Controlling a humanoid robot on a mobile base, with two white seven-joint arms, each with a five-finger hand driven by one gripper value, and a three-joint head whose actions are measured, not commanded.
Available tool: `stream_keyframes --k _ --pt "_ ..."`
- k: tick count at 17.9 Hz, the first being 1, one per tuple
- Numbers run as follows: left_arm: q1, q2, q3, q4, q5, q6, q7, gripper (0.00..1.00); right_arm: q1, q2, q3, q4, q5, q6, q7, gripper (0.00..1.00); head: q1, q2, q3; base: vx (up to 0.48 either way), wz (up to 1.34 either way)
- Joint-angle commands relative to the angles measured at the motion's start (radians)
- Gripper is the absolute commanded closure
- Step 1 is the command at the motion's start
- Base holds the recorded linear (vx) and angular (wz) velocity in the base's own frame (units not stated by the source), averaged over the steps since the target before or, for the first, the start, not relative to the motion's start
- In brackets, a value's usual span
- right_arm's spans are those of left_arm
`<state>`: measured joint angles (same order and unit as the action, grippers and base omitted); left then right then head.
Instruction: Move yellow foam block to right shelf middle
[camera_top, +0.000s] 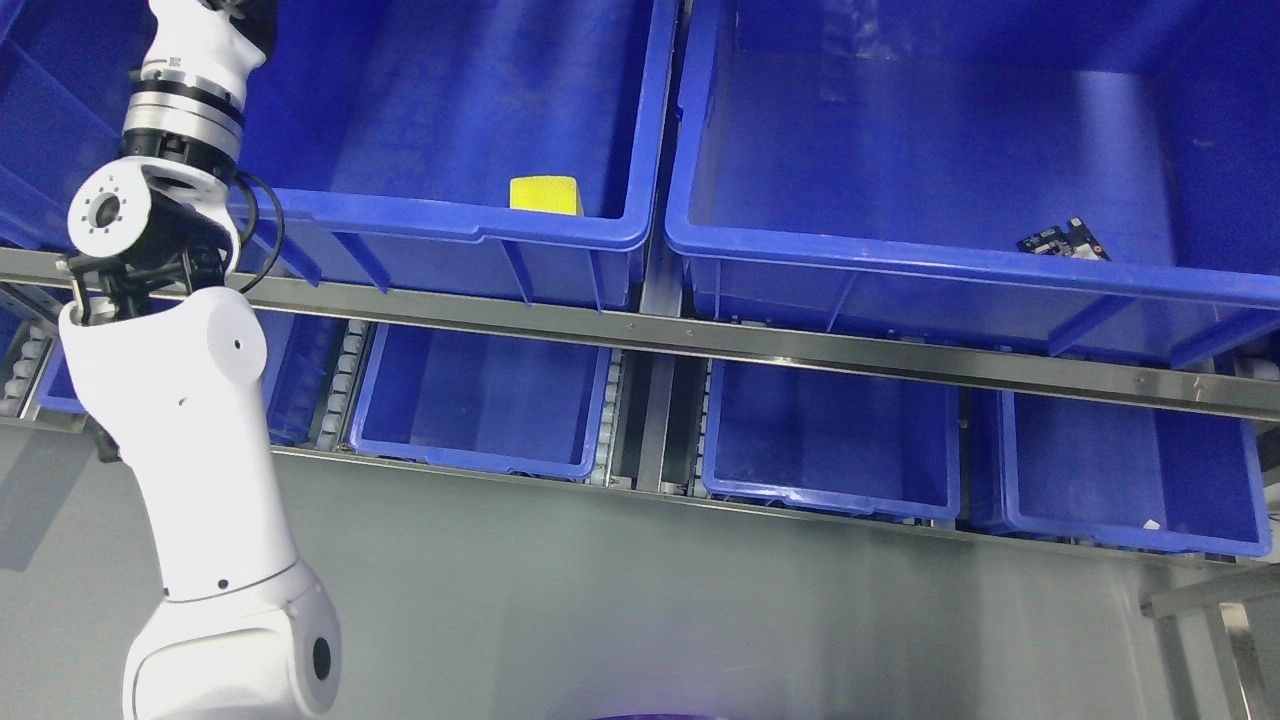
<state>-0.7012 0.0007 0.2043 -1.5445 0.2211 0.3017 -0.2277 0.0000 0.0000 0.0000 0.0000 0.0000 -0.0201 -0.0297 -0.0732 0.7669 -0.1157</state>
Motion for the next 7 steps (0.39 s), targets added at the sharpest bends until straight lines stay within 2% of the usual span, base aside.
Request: stream_keyframes --k 1,7 --pt "0.005 0.017 -0.019 0.003 0.000 0.001 0.001 0.00 0.023 -0.017 -0.012 -0.017 0.003 0.000 0.001 0.00 0.0000 0.000 0.000 0.000 0.00" --pt "0.005 0.017 -0.026 0.003 0.000 0.001 0.001 0.00 0.025 -0.017 -0.012 -0.017 0.003 0.000 0.001 0.00 0.0000 0.000 0.000 0.000 0.00"
